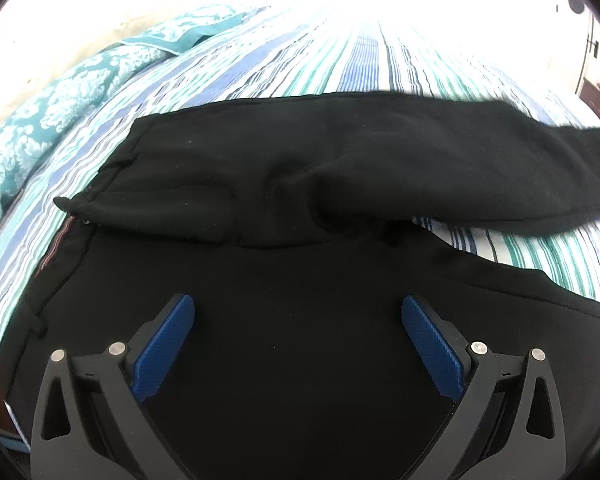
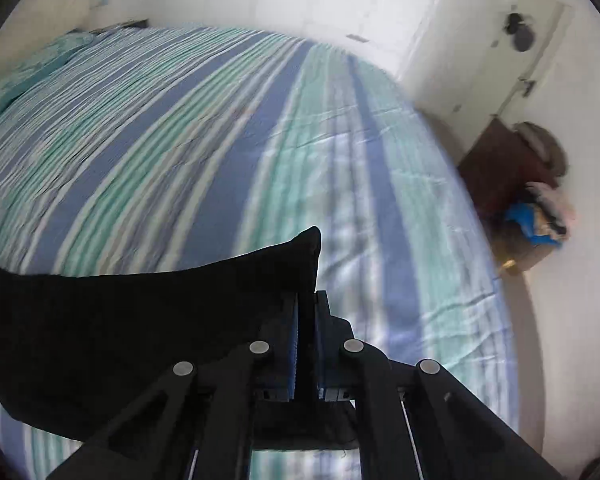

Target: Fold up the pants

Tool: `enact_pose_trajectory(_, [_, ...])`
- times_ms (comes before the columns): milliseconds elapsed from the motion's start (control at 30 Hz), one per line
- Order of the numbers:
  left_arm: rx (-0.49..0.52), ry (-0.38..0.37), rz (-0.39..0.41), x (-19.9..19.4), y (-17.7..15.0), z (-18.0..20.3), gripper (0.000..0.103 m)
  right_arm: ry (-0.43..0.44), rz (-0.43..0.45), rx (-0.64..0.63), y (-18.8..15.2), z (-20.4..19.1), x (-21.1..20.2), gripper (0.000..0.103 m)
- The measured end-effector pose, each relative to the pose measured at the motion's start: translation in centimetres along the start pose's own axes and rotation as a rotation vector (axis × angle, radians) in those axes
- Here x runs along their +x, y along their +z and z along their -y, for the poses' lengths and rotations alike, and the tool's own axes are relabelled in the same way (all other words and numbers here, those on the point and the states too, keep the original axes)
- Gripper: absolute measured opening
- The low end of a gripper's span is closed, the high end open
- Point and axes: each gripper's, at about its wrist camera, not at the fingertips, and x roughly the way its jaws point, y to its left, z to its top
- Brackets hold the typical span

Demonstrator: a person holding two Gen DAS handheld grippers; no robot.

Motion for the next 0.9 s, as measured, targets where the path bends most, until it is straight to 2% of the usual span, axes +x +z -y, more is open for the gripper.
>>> enact_pose_trajectory(100, [0.003, 0.003, 0.000, 0.1, 0.0, 0.0, 0.103, -0.056, 0.004, 0.024, 0.1, 2.0, 1.6, 0.008])
enact_pose_trajectory(200, [0.007, 0.007, 0.002, 0.1, 0.0, 0.1, 0.103, -0.111, -0.023, -0.020, -1.1, 1.2, 3.7, 0.008])
enact_pose_trajectory(267, [0.008, 0.007, 0.002, 0.1, 0.0, 0.1, 0.103, -0.095, -0.099, -0.007, -2.3, 0.9, 5.8, 0.021])
enact_pose_trajectory(300, [0.008, 0.007, 0.002, 0.1, 0.0, 0.1, 0.103, -0.091, -0.149, 0.025, -3.5, 1.1, 6.4, 0.048])
enact_pose_trajectory(367, [0.007, 0.007, 0.002, 0.1, 0.0, 0.1, 0.103, -0.100, -0.164, 0.074, -5.0, 1.6, 6.2, 0.080])
enact_pose_trajectory(467, [0.007, 0.006, 0.002, 0.1, 0.0, 0.1, 0.103, -0.175, -0.039, 0.147, -6.1, 2.0, 2.5, 0.081])
enact_pose_trajectory(533, [0.006, 0.007, 0.002, 0.0, 0.0, 0.1, 0.103, -0.151, 0.037, 0.202, -6.0, 1.3, -0.9, 0.082])
enact_pose_trajectory(600, [0.003, 0.003, -0.003, -0.2, 0.0, 0.0, 0.102, -0.039, 0.089, 0.216, -5.3, -1.4, -4.1, 0.084])
enact_pose_trajectory(667, [-0.004, -0.007, -0.020, -0.8, -0.1, -0.3, 0.102, 0.129, 0.089, 0.173, -4.3, -6.5, -6.8, 0.085])
enact_pose_trajectory(767, [-0.013, -0.022, -0.034, -2.2, -0.6, -1.4, 0.102, 0.432, 0.022, 0.036, -2.9, -17.1, -9.9, 0.086])
enact_pose_trajectory(833, [-0.014, 0.008, -0.043, -2.8, -0.9, -2.7, 0.102, 0.609, -0.038, -0.062, -2.8, -25.0, -11.6, 0.086])
enact_pose_trajectory(900, [-0.036, 0.051, -0.080, -3.1, -1.3, -4.9, 0.102, 0.733, -0.093, -0.155, -3.4, -33.0, -12.9, 0.086])
